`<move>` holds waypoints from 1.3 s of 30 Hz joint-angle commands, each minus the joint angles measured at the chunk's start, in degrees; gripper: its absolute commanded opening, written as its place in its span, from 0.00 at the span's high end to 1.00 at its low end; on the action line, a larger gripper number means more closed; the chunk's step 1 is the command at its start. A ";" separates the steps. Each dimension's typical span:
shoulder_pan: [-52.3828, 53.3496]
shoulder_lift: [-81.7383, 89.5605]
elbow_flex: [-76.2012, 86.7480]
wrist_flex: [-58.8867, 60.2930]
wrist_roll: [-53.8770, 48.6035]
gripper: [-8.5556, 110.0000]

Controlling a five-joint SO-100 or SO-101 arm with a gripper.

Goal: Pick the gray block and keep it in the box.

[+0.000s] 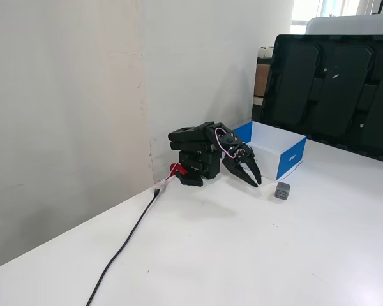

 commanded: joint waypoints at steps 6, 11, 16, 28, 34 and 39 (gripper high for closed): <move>-0.18 9.23 0.70 0.53 -0.18 0.93; -0.18 9.23 0.70 0.53 -0.18 0.93; -0.18 9.23 0.70 0.53 -0.18 0.93; -3.43 9.23 0.79 0.00 -0.35 0.92; -3.78 9.05 -3.43 -1.41 1.05 0.93; -9.76 -1.93 -14.33 1.32 4.92 0.93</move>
